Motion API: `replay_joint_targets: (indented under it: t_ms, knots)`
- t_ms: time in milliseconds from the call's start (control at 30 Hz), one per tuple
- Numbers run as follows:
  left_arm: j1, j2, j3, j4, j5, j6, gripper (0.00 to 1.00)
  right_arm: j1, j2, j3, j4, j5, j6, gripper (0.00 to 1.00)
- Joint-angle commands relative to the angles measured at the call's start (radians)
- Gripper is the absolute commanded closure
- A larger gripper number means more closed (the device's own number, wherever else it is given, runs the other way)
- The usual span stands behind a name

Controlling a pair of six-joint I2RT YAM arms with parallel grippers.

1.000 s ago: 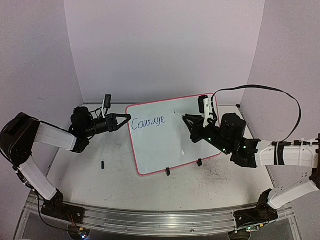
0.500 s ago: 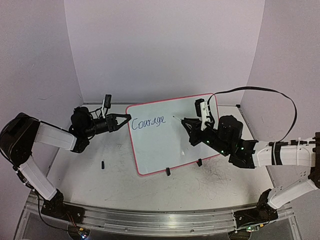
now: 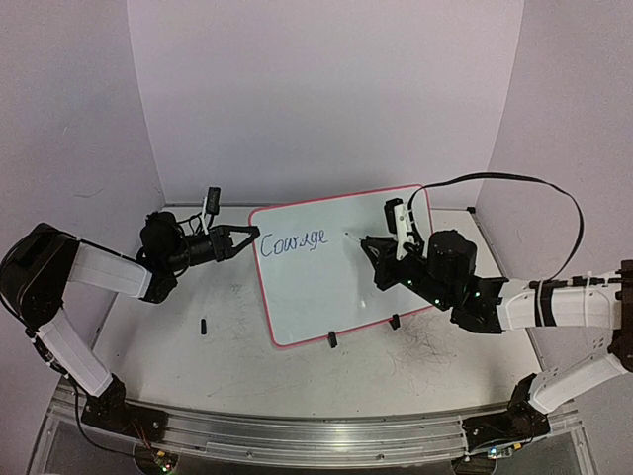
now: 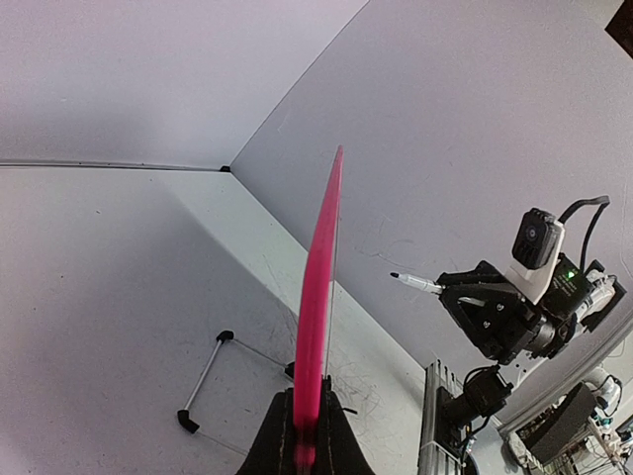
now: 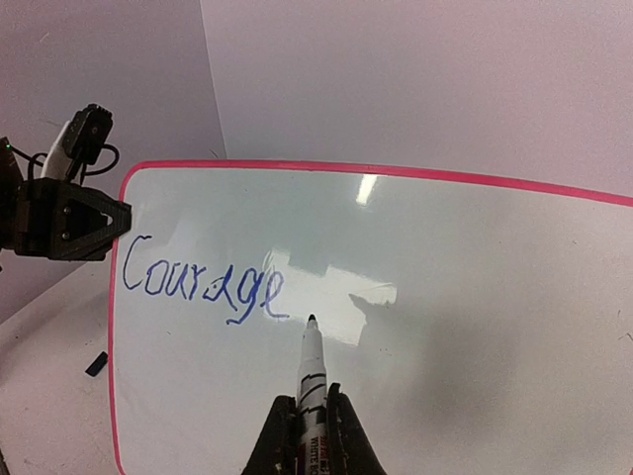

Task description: Write a sentence on the whiteboard

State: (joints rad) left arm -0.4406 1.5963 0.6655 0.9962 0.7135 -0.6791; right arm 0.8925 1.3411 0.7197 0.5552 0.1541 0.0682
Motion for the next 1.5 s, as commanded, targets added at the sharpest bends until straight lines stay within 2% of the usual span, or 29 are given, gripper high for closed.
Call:
replay_joint_targets:
  t_ms: [0,433,700,1033,1467]
  knots:
    - [-0.018,-0.007,-0.008,-0.019,-0.003,-0.019,1.0,-0.006,0.014,0.042,0.003,0.039,0.002,1.0]
    - [-0.018,0.001,0.0,-0.022,-0.008,-0.017,1.0,-0.062,0.028,0.082,-0.025,-0.104,-0.006,1.0]
    - [-0.02,0.004,0.0,-0.024,-0.004,-0.016,1.0,-0.083,0.073,0.107,-0.022,-0.058,0.007,1.0]
    - [-0.023,0.008,0.005,-0.025,-0.005,-0.011,1.0,-0.083,0.103,0.126,0.033,-0.11,-0.007,1.0]
    - [-0.026,0.005,0.006,-0.027,-0.001,-0.007,1.0,-0.083,0.157,0.194,0.035,-0.058,0.002,1.0]
